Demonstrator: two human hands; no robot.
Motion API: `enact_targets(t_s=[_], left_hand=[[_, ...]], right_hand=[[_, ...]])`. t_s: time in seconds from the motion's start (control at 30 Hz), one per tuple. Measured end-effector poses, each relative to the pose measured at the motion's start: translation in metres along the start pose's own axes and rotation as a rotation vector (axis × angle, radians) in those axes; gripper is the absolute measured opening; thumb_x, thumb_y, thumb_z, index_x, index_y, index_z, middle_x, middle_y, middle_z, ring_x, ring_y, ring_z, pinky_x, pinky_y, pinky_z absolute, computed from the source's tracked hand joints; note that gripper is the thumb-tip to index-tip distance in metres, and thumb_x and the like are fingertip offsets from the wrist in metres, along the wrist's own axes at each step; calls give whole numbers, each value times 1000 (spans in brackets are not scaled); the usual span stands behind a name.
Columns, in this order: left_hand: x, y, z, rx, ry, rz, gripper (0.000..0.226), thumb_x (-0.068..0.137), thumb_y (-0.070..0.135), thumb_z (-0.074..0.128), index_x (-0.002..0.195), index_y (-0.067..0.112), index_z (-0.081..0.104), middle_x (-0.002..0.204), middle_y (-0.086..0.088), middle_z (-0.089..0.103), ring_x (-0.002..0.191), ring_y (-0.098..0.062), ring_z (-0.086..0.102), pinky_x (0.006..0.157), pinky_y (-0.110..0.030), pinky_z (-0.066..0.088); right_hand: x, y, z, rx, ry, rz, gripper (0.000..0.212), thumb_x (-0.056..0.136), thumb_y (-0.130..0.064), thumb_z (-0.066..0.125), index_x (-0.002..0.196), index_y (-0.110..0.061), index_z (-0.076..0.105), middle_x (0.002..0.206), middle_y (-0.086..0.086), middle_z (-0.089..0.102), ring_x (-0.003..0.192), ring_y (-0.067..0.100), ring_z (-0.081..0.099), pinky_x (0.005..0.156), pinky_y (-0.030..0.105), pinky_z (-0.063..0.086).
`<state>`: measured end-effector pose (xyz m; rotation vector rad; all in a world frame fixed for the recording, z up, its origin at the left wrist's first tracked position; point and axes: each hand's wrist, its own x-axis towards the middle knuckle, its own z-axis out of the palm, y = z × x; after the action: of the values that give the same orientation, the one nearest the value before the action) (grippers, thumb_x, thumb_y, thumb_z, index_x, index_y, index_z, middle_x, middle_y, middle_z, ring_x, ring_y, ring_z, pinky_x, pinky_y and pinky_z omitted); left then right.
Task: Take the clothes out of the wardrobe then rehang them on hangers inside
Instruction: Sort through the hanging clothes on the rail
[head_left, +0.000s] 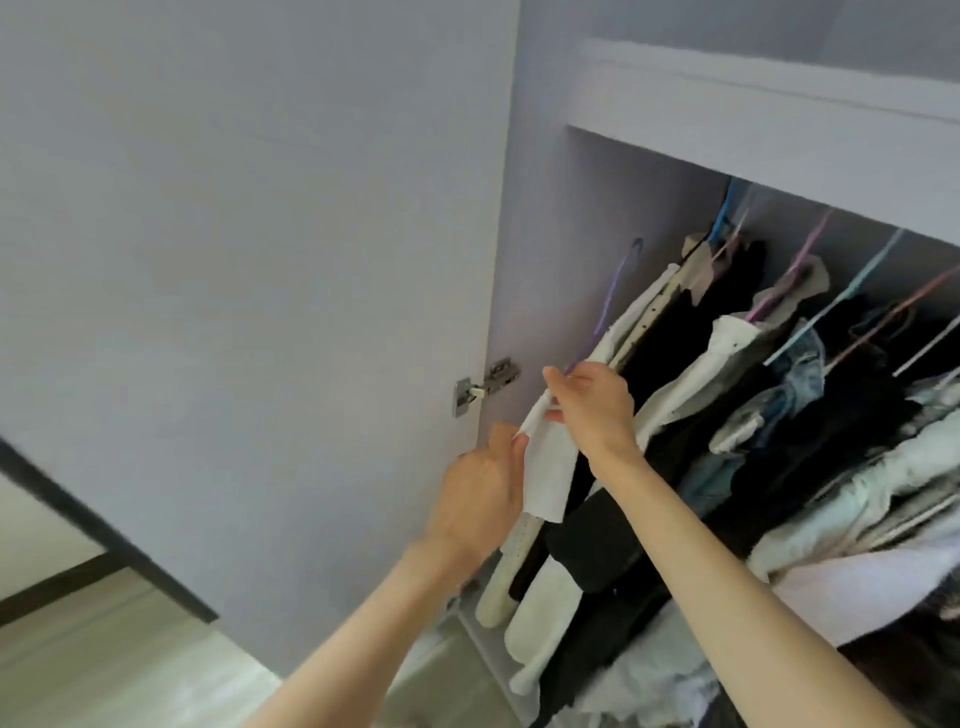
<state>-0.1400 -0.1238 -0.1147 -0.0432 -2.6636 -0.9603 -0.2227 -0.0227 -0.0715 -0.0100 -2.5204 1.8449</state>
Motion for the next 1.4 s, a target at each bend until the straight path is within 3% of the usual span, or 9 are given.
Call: enact_targets(t_s=[0.1, 0.2, 0.3, 0.4, 0.67, 0.8, 1.0, 1.13, 1.4], left_hand=[[-43, -2, -4, -88, -133, -56, 19, 101, 28, 28, 88, 20, 40, 63, 4, 47, 57, -19, 45, 54, -32, 30], [-82, -13, -12, -75, -284, -69, 29, 98, 25, 39, 69, 27, 36, 57, 10, 39, 51, -11, 35, 55, -30, 29], [-117, -36, -25, 41, -376, -90, 22, 98, 22, 39, 93, 14, 59, 80, 7, 55, 70, -17, 49, 65, -26, 36], [-155, -69, -39, 116, -362, -188, 26, 99, 23, 38, 113, 14, 58, 109, -4, 61, 91, -24, 59, 80, -33, 44], [-244, -114, -74, 71, -212, -286, 33, 96, 19, 47, 128, 17, 52, 126, -1, 52, 113, -17, 53, 91, -22, 38], [-289, -130, -87, 72, -163, -312, 41, 95, 17, 48, 136, 18, 43, 139, 0, 41, 127, -18, 40, 101, -20, 28], [-369, -160, -126, 109, -30, -435, 59, 88, 41, 56, 138, 15, 40, 142, -4, 40, 131, -22, 35, 106, -34, 31], [-441, -168, -167, 57, 164, -556, 71, 77, 73, 32, 108, 16, 62, 95, 18, 57, 94, -3, 53, 81, -29, 44], [-569, -165, -250, 267, 756, -913, 28, 83, 36, 62, 83, 8, 66, 79, -6, 61, 77, -14, 52, 66, -26, 35]], right_hand=[[-31, 15, 10, -98, -84, 22, 11, 91, -17, 57, 95, -7, 55, 85, 3, 60, 73, 12, 57, 74, 31, 53], [-67, 30, 17, -188, -224, 26, 4, 93, -14, 52, 94, -10, 53, 83, -4, 57, 76, 10, 55, 66, 23, 48], [-106, 54, 21, -269, -340, -2, 5, 94, -15, 51, 90, -11, 51, 81, -5, 57, 80, 16, 58, 71, 30, 51], [-144, 81, 17, -340, -406, -23, 2, 94, -13, 50, 94, -12, 52, 82, -6, 55, 80, 14, 56, 67, 24, 43], [-211, 110, 16, -792, -469, -149, 13, 97, -13, 39, 85, -18, 44, 90, -3, 47, 65, 8, 46, 50, 24, 30], [-246, 107, 33, -947, -557, -278, 16, 98, -16, 36, 99, -18, 51, 106, -1, 50, 85, 21, 53, 62, 31, 36], [-288, 79, 87, -778, -767, -681, 21, 94, -20, 42, 98, -18, 62, 97, -4, 55, 92, 17, 54, 73, 29, 27], [-316, 59, 148, -569, -866, -727, 14, 93, -13, 50, 93, -14, 64, 87, -7, 52, 80, 17, 54, 73, 33, 39], [-410, -2, 288, -288, -1168, -1063, 15, 89, -15, 53, 93, -10, 67, 85, -3, 55, 71, 9, 46, 63, 21, 37]])
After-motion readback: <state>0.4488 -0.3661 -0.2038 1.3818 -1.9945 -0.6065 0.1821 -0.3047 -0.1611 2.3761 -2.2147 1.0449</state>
